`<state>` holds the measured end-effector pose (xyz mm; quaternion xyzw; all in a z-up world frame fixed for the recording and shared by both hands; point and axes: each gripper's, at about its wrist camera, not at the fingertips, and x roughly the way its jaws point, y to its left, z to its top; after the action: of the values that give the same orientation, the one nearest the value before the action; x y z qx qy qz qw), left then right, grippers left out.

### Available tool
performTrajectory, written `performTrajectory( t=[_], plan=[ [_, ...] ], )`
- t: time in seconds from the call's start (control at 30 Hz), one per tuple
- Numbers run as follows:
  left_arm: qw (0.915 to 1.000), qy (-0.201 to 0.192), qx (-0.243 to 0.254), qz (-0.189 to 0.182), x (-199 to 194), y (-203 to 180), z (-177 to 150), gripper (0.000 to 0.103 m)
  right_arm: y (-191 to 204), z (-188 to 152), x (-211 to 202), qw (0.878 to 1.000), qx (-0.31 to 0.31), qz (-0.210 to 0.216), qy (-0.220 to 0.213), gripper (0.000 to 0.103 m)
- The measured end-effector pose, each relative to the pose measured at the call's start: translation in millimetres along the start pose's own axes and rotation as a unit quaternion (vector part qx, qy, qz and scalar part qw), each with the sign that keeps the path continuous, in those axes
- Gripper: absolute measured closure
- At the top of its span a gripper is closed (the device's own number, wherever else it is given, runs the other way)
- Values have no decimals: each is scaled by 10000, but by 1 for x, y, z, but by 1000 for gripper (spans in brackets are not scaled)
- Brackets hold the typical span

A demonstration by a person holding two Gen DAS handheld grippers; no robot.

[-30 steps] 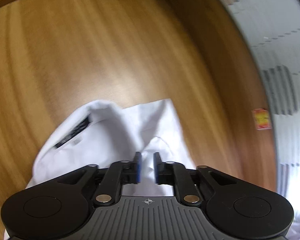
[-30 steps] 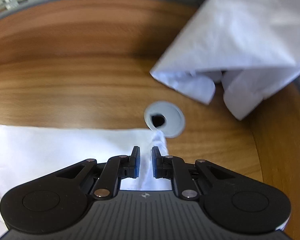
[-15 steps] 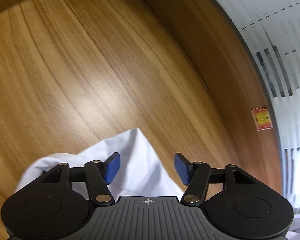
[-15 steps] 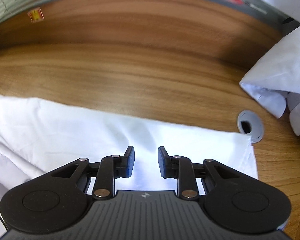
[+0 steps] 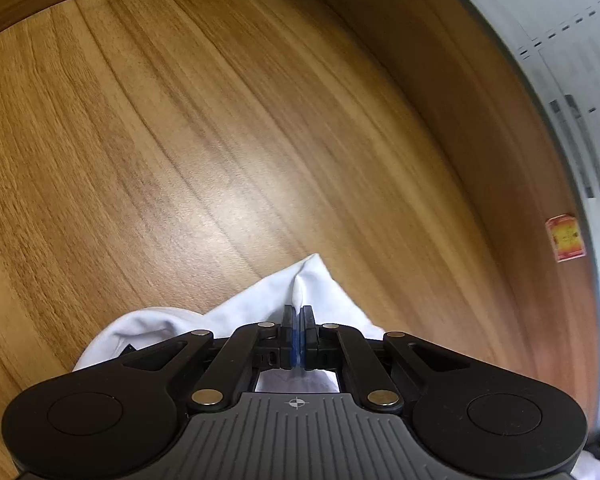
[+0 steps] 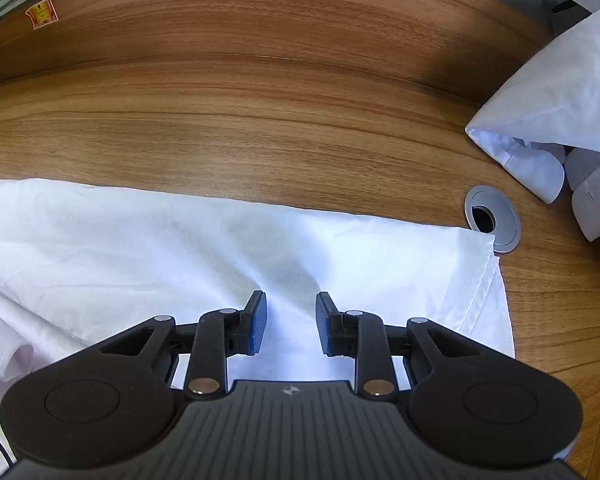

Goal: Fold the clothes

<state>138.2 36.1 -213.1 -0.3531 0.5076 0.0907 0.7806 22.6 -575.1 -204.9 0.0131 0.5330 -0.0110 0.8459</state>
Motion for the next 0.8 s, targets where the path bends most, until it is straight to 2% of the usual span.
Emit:
performTrajectory(
  t=[0.13,0.23,0.3,0.4,0.53,0.6,0.67,0.8],
  plan=[
    [9998,-71,-17,161,-2,-1,-3,97,-1,1,0,10000,19,0,1,72],
    [9995,-118,197,202,-3,-13,-7,97,-1,2,0,10000,72,-9,29,69],
    [9984,-381,392,112,-20,-16,-6,94,3,4,-3,10000,44,0,20,69],
    [9950,-571,799,-203,-44,-28,-8,82,15,7,-18,9996,-36,180,-228,69],
    [9851,-412,1610,-436,-56,-54,-26,81,41,18,-33,9971,-263,506,-497,67],
    [9796,-147,1941,-491,-51,-67,-40,81,57,24,-38,9943,-371,790,-609,65],
    [9730,134,2268,-407,-41,-77,-59,81,82,30,-37,9892,-698,1090,-683,64],
    [9684,430,2449,-169,-23,-76,-79,81,139,39,-32,9698,-1667,1605,-775,63]
  ],
)
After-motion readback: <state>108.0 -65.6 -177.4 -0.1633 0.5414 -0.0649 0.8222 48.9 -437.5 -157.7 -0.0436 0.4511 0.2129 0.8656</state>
